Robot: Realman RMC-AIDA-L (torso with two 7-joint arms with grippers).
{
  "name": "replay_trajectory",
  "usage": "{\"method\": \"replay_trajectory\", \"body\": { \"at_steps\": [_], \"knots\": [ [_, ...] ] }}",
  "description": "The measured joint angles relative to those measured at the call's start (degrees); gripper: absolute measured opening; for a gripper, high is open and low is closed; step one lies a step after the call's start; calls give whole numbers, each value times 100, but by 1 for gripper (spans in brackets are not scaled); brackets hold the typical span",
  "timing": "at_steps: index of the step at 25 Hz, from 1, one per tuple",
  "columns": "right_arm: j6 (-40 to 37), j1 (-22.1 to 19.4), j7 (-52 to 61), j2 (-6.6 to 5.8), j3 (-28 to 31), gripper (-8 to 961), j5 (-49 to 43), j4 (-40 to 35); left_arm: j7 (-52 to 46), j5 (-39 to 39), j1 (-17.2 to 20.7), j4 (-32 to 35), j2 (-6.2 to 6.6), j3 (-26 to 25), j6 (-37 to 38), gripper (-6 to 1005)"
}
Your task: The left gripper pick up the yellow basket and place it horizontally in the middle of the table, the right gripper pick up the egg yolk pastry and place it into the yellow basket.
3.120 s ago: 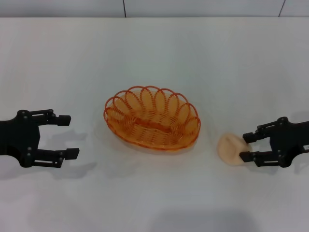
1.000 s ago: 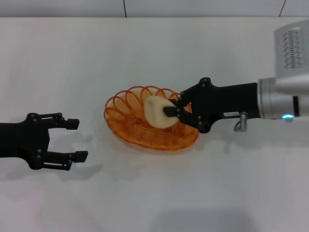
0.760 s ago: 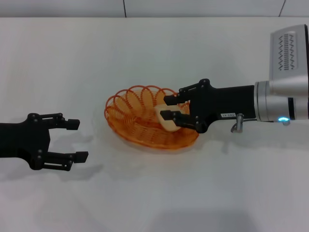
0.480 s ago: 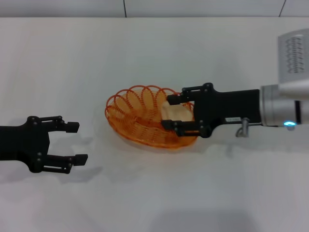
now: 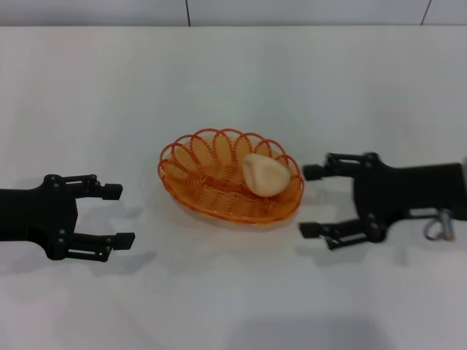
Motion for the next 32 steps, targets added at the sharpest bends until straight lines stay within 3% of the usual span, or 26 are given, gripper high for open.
{"method": "replay_trajectory", "body": {
  "at_steps": [9,19,32],
  "knots": [
    [-339,-286,-298,-57,467,877,-555,19,-14,-9,-49,-18,13,2,-1,854],
    [-307,-298,-192,-177,533,877,-812,40,-139,25,-147,-25,64,25,3,854],
    [-471,-239,-108,-200,782,877,-1052,0,-262,285,-279,-25,62,2,-22,854]
  ]
}}
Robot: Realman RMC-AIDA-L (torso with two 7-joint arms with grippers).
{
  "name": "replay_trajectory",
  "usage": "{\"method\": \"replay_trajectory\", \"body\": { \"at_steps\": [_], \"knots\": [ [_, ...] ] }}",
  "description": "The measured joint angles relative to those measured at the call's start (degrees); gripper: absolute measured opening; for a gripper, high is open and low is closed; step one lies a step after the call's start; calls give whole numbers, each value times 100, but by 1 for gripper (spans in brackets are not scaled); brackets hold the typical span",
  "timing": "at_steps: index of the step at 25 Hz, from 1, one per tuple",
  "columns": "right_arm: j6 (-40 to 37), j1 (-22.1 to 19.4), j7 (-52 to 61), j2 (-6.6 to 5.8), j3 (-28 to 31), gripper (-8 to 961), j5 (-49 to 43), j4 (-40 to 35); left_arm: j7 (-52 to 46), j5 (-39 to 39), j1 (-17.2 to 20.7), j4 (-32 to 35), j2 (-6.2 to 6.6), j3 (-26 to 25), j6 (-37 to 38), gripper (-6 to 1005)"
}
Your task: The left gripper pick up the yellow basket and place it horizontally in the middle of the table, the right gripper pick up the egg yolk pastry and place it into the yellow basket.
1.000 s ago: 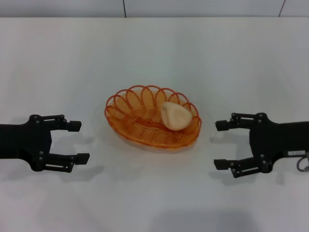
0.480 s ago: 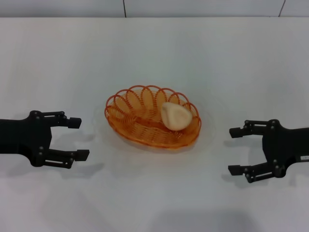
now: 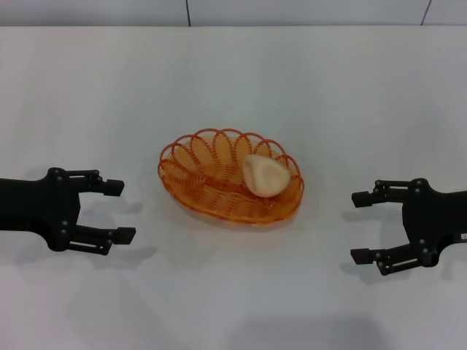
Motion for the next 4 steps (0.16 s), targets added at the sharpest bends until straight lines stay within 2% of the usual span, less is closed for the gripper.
{"method": "replay_trajectory", "body": {
  "at_steps": [4],
  "knots": [
    [0,2,1,-10,2,877,-2,-4,-2,6,0,0,-8,0,-8,854]
  ]
}}
